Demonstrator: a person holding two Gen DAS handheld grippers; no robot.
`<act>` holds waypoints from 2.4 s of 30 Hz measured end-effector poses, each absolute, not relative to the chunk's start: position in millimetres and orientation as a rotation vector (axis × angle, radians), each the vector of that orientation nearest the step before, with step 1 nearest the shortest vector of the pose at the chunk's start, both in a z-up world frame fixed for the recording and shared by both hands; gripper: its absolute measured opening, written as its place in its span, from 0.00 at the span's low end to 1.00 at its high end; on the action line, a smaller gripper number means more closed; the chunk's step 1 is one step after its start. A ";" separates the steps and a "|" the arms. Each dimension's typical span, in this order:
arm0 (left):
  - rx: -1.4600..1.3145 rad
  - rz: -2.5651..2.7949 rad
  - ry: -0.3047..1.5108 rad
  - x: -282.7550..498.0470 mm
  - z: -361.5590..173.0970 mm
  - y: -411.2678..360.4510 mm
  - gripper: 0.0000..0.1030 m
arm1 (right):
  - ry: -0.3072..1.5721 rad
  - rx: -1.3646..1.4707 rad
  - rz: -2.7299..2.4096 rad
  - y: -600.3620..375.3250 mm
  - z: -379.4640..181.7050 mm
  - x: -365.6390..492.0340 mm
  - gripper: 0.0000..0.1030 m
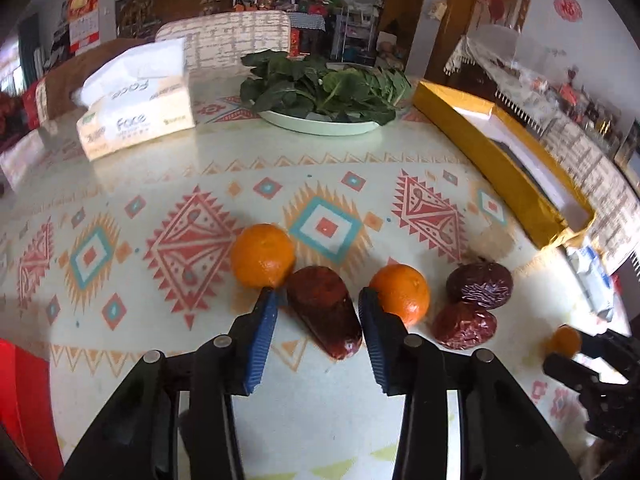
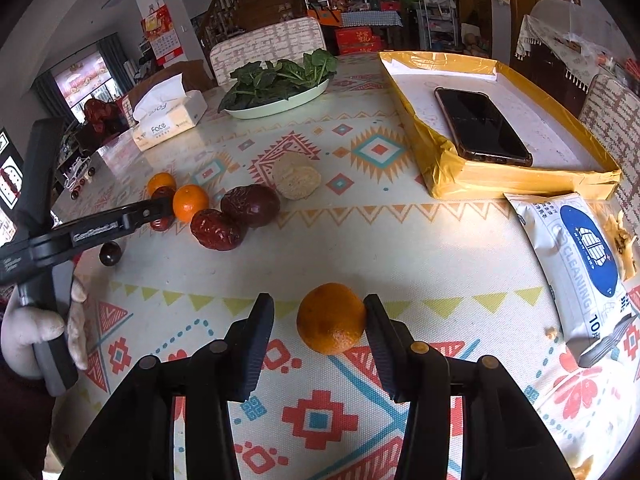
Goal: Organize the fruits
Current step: 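Grasp a red date with the left tool while the right tool grasps an orange, then carry the date and orange over the red tray and open both tools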
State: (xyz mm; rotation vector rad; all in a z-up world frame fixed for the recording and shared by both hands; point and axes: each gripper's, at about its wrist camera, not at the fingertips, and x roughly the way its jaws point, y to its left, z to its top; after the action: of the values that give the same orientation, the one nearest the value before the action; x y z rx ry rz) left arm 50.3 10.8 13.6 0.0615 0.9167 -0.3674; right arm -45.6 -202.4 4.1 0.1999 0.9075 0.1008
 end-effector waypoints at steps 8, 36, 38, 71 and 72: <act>0.057 -0.386 0.865 32.4 19.4 13.9 0.28 | 0.909 0.216 0.107 -203.4 4.3 -53.3 0.34; -0.316 0.066 0.685 -151.1 78.8 347.9 0.28 | 0.858 0.121 0.568 46.9 80.4 -74.3 0.33; -0.325 0.089 0.710 -153.3 66.0 362.2 0.28 | 0.876 0.091 0.608 80.5 76.6 -72.6 0.33; -0.386 0.093 0.712 -149.4 53.3 388.4 0.47 | 0.937 -0.082 0.691 191.1 36.8 -73.5 0.51; -0.386 0.088 0.710 -150.2 55.7 386.3 0.51 | 0.930 -0.075 0.688 187.1 39.0 -74.8 0.53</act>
State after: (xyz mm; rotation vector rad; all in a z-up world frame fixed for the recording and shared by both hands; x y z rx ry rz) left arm -150.2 386.3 55.8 -0.3856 0.7097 0.0883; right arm -74.8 187.1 39.0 -0.0747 0.9295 0.6875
